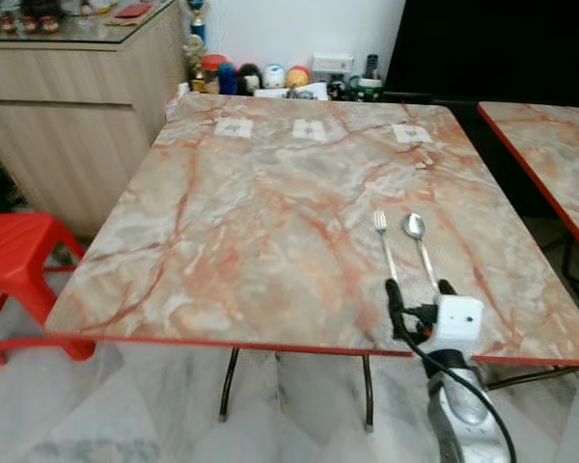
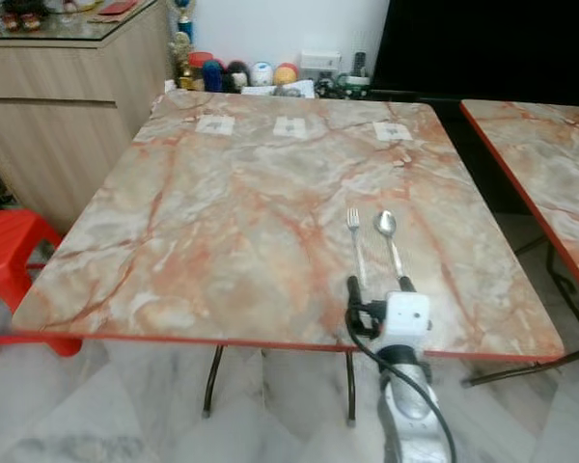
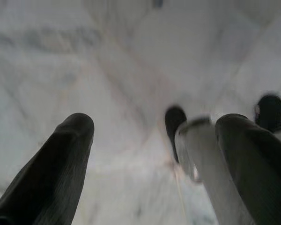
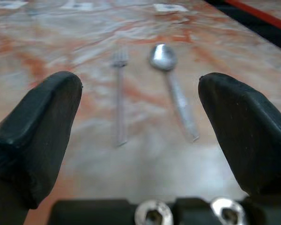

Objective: Setting the table

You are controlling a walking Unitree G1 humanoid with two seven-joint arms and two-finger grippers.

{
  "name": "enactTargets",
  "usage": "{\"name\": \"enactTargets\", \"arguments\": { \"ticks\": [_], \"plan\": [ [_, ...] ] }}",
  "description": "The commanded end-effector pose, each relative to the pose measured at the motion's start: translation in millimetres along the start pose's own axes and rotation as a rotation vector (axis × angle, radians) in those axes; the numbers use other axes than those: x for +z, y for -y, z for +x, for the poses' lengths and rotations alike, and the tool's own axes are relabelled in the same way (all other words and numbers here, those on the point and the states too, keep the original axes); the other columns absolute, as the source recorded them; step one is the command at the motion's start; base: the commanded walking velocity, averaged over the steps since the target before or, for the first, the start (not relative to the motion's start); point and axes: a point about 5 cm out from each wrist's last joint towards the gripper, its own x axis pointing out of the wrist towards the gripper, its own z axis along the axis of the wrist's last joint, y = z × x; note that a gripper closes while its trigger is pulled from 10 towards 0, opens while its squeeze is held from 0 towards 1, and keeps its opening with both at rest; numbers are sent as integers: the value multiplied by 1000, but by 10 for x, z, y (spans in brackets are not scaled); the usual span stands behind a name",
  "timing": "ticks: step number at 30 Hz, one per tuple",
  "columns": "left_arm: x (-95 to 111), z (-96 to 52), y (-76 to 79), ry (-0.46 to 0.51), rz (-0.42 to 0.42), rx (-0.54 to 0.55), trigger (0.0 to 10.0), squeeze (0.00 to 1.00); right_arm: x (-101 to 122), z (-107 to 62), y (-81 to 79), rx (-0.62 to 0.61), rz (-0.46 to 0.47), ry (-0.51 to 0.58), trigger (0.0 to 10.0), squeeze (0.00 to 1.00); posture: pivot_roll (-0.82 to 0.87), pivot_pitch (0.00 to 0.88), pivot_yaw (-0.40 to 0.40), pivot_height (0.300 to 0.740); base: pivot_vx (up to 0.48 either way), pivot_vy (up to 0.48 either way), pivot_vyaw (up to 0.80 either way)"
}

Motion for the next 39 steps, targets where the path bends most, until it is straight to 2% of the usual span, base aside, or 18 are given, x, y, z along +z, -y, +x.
{"name": "enactTargets", "arguments": {
  "ticks": [1,8,12,25,32,33,35,36,39],
  "plan": [
    [-55,-5,80,-20,-6,-26,10000,0,19,-1,75,-20,-4,0,10000,0,-3,57,-36,740,322,0,0],
    [-45,0,95,-21,-9,-26,10000,0,46,15,92,-15,-1,3,10000,0,-4,70,-41,740,297,0,0],
    [-41,2,111,-19,-11,-27,10000,0,78,48,67,17,3,8,10000,0,-4,78,-43,740,0,0,0],
    [-102,-15,143,-26,-8,-27,10000,0,124,241,-156,158,8,-99,10000,0,5,90,-40,740,0,0,0],
    [-108,-16,152,-29,-2,-30,10000,0,167,393,-119,73,11,-140,10000,0,2,95,-35,740,0,0,0],
    [-100,-13,157,-27,-1,-31,10000,0,136,452,-101,33,4,-195,10000,0,2,95,-35,740,0,0,0],
    [-96,-12,158,-26,0,-31,10000,0,120,480,-104,19,9,-221,10000,0,5,96,-34,740,0,0,0],
    [-91,-11,160,-25,2,-32,10000,0,94,527,-138,17,29,-265,10000,0,5,96,-34,740,0,0,0],
    [-92,-11,163,-26,4,-33,10000,0,71,568,-195,38,33,-302,10000,0,5,96,-34,740,0,0,0]
  ]
}}
